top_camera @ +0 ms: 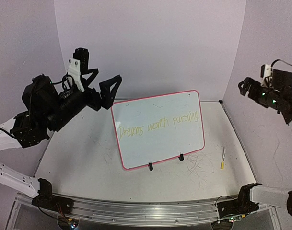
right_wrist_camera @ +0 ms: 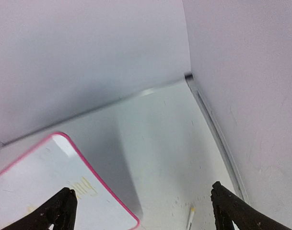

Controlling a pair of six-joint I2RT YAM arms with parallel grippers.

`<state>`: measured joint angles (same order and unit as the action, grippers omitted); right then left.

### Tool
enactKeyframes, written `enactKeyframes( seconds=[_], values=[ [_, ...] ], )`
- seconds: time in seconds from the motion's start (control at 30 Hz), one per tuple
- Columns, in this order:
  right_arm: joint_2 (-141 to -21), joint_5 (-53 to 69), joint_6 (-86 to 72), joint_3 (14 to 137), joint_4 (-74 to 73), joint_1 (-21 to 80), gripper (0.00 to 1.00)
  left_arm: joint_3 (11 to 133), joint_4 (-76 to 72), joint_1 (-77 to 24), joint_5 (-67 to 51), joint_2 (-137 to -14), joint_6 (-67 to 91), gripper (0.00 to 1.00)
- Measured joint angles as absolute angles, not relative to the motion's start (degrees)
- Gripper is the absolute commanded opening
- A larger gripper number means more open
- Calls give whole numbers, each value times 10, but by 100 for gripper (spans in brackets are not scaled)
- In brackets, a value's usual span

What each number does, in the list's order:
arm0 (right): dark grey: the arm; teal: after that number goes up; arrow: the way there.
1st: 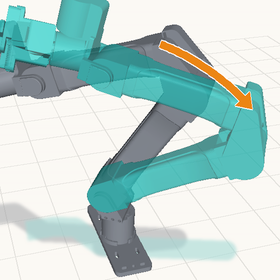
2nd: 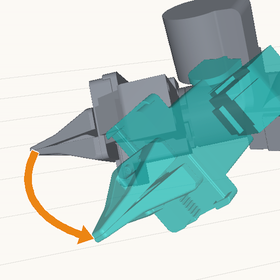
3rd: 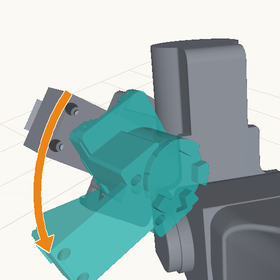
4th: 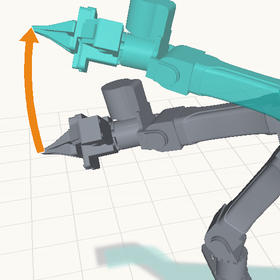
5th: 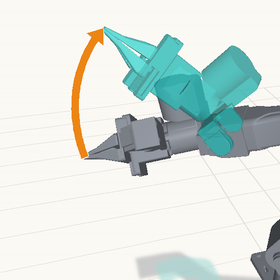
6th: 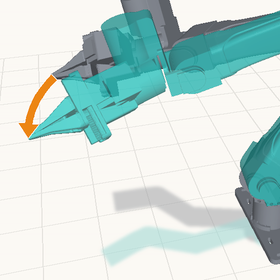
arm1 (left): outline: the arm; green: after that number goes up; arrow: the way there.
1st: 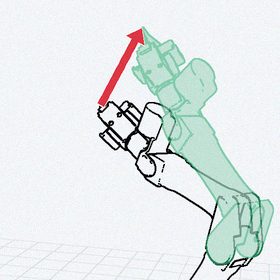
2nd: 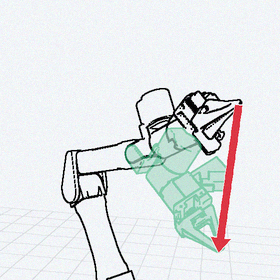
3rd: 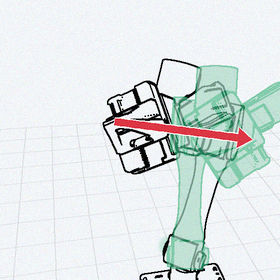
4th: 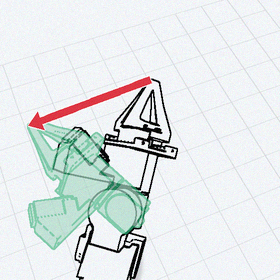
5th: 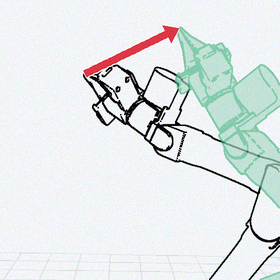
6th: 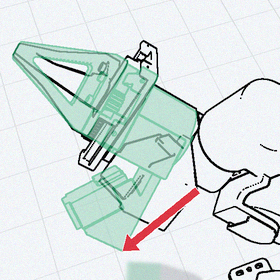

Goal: Write a sentence on the whiteboard
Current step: Reset both arms

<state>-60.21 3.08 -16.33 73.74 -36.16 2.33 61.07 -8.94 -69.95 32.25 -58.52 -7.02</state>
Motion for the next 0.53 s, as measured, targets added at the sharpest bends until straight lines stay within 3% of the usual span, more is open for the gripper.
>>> enactKeyframes(
  seconds=[0.3, 0.53],
  values=[
    [-466, 85, -96, 890, -277, 23, 98, 803, -60, -700, 366, -650, -141, 100],
    [-431, 102, -85, 935, -219, 23, 98, 833, -59, -700, 380, -635, -150, 99]
  ],
)
